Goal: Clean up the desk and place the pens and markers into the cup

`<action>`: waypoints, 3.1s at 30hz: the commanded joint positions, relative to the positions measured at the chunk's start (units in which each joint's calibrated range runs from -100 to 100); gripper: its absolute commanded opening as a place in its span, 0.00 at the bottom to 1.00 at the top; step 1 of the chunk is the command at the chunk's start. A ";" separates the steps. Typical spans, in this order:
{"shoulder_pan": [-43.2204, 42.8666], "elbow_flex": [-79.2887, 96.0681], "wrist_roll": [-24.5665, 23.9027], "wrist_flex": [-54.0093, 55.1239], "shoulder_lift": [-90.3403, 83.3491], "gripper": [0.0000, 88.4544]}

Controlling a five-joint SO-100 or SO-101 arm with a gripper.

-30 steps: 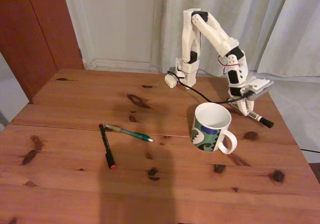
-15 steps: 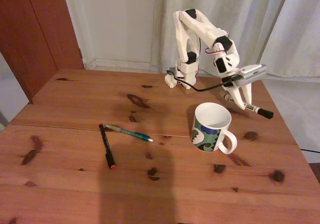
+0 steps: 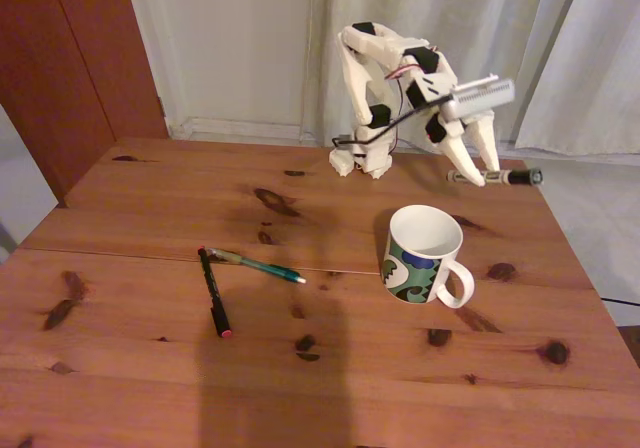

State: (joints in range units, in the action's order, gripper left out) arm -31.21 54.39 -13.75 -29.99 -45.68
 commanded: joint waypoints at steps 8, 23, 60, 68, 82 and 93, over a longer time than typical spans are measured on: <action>4.31 -0.83 -3.70 14.89 -2.85 0.01; 7.04 -1.64 -3.70 34.68 11.05 0.01; 17.09 -0.47 -3.22 47.15 27.68 0.01; 16.85 2.50 -3.17 47.23 27.51 0.01; 16.85 2.50 -3.12 47.06 26.94 0.12; 16.77 5.93 -3.12 46.80 22.96 0.12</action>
State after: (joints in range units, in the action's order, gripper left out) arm -14.12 60.51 -17.26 15.55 -19.49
